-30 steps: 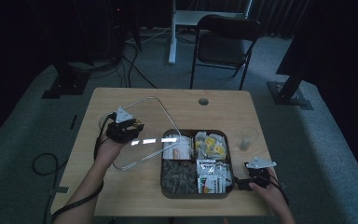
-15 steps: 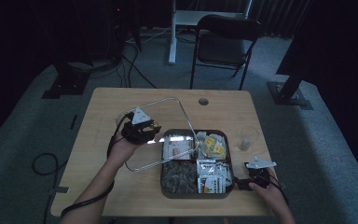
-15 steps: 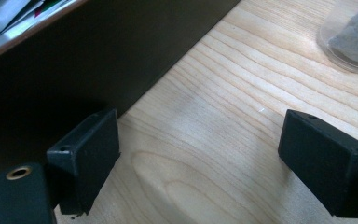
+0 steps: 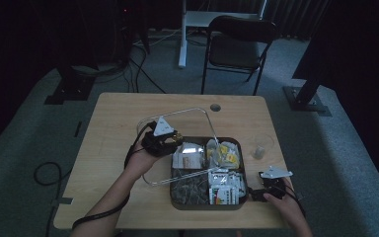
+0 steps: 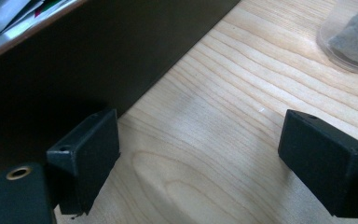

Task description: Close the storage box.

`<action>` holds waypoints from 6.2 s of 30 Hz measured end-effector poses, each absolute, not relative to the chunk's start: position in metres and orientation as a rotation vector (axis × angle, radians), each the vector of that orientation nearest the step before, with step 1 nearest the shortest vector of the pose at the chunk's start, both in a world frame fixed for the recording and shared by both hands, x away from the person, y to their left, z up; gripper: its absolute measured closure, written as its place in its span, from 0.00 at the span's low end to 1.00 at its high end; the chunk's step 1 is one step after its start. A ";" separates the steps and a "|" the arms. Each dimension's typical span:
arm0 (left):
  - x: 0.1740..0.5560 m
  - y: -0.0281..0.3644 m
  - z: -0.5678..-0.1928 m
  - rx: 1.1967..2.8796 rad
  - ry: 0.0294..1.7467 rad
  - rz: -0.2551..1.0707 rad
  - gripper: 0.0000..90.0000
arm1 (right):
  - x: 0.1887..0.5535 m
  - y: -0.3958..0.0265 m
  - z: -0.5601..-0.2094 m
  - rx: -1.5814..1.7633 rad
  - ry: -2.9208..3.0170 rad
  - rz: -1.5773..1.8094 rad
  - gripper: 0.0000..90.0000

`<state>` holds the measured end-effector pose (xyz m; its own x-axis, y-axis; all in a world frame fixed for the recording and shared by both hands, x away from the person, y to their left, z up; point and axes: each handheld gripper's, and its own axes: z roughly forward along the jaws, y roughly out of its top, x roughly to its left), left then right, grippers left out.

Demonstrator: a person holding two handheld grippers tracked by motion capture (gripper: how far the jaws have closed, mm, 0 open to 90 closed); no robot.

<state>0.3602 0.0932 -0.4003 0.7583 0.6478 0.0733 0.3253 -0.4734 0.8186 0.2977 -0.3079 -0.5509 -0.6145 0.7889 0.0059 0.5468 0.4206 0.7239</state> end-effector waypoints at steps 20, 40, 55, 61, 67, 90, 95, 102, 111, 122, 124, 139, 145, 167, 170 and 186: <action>0.347 0.056 -0.409 2.146 0.586 0.402 0.65 | 0.298 -0.308 -0.551 1.149 2.344 1.008 0.13; 0.342 0.025 -0.437 2.213 0.516 0.342 0.65 | 0.298 -0.308 -0.551 1.150 2.346 1.008 0.13; 0.349 0.010 -0.459 2.258 0.515 0.319 0.65 | 0.298 -0.308 -0.551 1.150 2.344 1.009 0.13; 0.349 0.003 -0.465 2.273 0.501 0.323 0.65 | 0.298 -0.308 -0.551 1.148 2.345 1.008 0.13; 0.350 -0.001 -0.469 2.291 0.505 0.323 0.65 | 0.298 -0.308 -0.551 1.147 2.344 1.008 0.13; 0.351 0.000 -0.472 2.299 0.493 0.284 0.65 | 0.298 -0.308 -0.551 1.148 2.344 1.008 0.13; 0.350 0.000 -0.472 2.303 0.508 0.286 0.61 | 0.298 -0.308 -0.551 1.148 2.344 1.008 0.13; 0.350 0.005 -0.469 2.273 0.509 0.223 0.40 | 0.298 -0.308 -0.551 1.148 2.344 1.008 0.13; 0.353 0.017 -0.462 2.181 0.512 0.150 0.10 | 0.298 -0.308 -0.551 1.149 2.344 1.009 0.13; 0.352 0.026 -0.459 2.158 0.511 0.169 0.00 | 0.298 -0.308 -0.551 1.148 2.344 1.009 0.13; 0.351 0.028 -0.458 2.159 0.514 0.179 0.00 | 0.298 -0.308 -0.551 1.148 2.344 1.009 0.13; 0.353 0.059 -0.452 2.135 0.547 0.215 0.00 | 0.298 -0.308 -0.551 1.148 2.344 1.008 0.13; 0.353 0.071 -0.449 2.136 0.546 0.236 0.00 | 0.298 -0.308 -0.551 1.147 2.344 1.008 0.13; 0.348 0.130 -0.466 2.128 0.591 0.264 0.00 | 0.298 -0.308 -0.551 1.150 2.344 1.008 0.13; 0.347 0.139 -0.473 2.124 0.601 0.262 0.00 | 0.298 -0.308 -0.551 1.150 2.345 1.008 0.13; 0.340 0.178 -0.509 2.137 0.658 0.246 0.00 | 0.298 -0.308 -0.551 1.150 2.344 1.008 0.13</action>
<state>0.3405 0.1783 -0.5094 0.8412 0.5375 -0.0588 0.3673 -0.4882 0.7917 0.2976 -0.3079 -0.5510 -0.6140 0.7892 0.0062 0.5474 0.4203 0.7237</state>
